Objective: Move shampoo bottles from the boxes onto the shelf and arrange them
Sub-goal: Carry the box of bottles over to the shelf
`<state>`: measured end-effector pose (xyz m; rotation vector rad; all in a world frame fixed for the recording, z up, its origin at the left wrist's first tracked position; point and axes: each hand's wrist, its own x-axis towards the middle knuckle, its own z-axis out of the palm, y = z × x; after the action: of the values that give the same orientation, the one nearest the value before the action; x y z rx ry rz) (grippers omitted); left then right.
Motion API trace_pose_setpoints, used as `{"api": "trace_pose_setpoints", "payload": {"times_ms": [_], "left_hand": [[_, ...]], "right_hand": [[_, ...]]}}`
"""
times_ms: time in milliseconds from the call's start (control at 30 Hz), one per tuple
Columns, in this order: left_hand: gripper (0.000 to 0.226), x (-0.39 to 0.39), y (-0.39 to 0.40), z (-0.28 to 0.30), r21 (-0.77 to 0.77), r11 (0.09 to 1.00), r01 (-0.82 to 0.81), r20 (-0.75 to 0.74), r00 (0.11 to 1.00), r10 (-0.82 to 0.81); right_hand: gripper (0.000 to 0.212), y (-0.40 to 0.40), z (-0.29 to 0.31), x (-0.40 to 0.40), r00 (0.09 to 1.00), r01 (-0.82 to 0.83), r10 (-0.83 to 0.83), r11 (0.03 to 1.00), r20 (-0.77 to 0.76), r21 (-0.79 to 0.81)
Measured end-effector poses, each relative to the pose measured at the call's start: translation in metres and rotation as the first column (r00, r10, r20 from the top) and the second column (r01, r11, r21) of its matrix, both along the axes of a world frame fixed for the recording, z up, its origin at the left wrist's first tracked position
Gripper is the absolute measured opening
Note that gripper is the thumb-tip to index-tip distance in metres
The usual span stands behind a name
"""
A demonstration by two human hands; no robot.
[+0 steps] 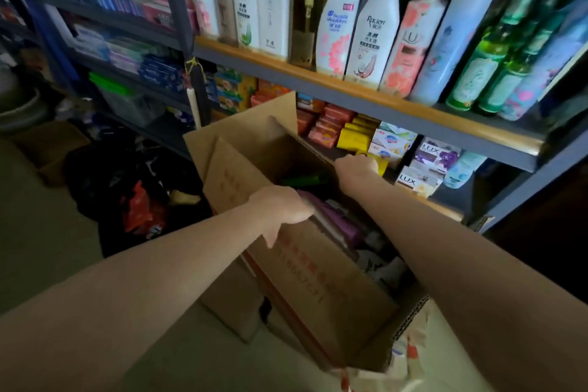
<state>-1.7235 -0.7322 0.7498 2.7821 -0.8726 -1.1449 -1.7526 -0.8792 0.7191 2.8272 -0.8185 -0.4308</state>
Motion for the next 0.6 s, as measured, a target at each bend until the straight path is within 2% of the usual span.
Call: {"api": "trace_pose_setpoints", "payload": {"times_ms": [33,67,100,133,167,233,300,367,467,533,600], "left_hand": [[0.041,0.003,-0.002,0.001,0.041,0.981,0.187,0.217,0.957,-0.192],[0.038,0.006,-0.004,0.004,0.062,0.939,0.338,0.396,0.855,-0.334],[0.033,0.010,-0.006,0.008,0.054,0.898,0.437,0.510,0.761,-0.401],[0.028,0.018,-0.008,0.010,0.017,0.868,0.496,0.561,0.714,-0.419],[0.028,0.026,-0.009,0.012,-0.016,0.845,0.534,0.545,0.714,-0.440],[0.046,0.045,-0.010,0.009,-0.038,0.778,0.627,0.354,0.737,-0.576],[0.070,0.062,-0.010,0.004,0.050,0.645,0.762,0.165,0.631,-0.758],[0.071,0.074,-0.008,-0.002,0.139,0.511,0.848,0.070,0.507,-0.859],[0.042,0.081,-0.015,-0.008,0.072,0.365,0.928,0.112,0.356,-0.928],[0.047,0.081,-0.028,-0.007,0.084,0.281,0.956,0.181,0.263,-0.948],[0.055,0.081,-0.045,-0.004,0.099,0.254,0.962,0.218,0.228,-0.949]], "right_hand": [[0.034,0.000,0.001,0.000,1.000,0.006,-0.006,1.000,-0.009,-0.006],[0.034,-0.001,0.003,0.000,1.000,0.019,-0.019,1.000,-0.011,-0.014],[0.035,-0.001,0.005,-0.001,0.999,0.043,-0.043,0.999,-0.001,-0.021],[0.036,-0.002,0.008,-0.001,0.996,0.084,-0.084,0.996,0.022,-0.028],[0.037,-0.003,0.009,-0.002,0.990,0.132,-0.131,0.991,0.043,-0.026],[0.040,-0.001,0.007,-0.002,0.975,0.210,-0.209,0.977,0.078,-0.016],[0.042,0.003,0.004,-0.001,0.962,0.255,-0.253,0.967,0.106,-0.008],[0.046,0.002,0.002,0.002,0.953,0.277,-0.276,0.961,0.124,0.009],[0.041,-0.007,0.005,0.003,0.948,0.287,-0.285,0.958,0.140,0.008],[0.039,-0.018,0.008,0.004,0.956,0.270,-0.266,0.963,0.125,-0.013],[0.039,-0.033,0.010,0.006,0.963,0.257,-0.253,0.966,0.096,-0.028]]}}
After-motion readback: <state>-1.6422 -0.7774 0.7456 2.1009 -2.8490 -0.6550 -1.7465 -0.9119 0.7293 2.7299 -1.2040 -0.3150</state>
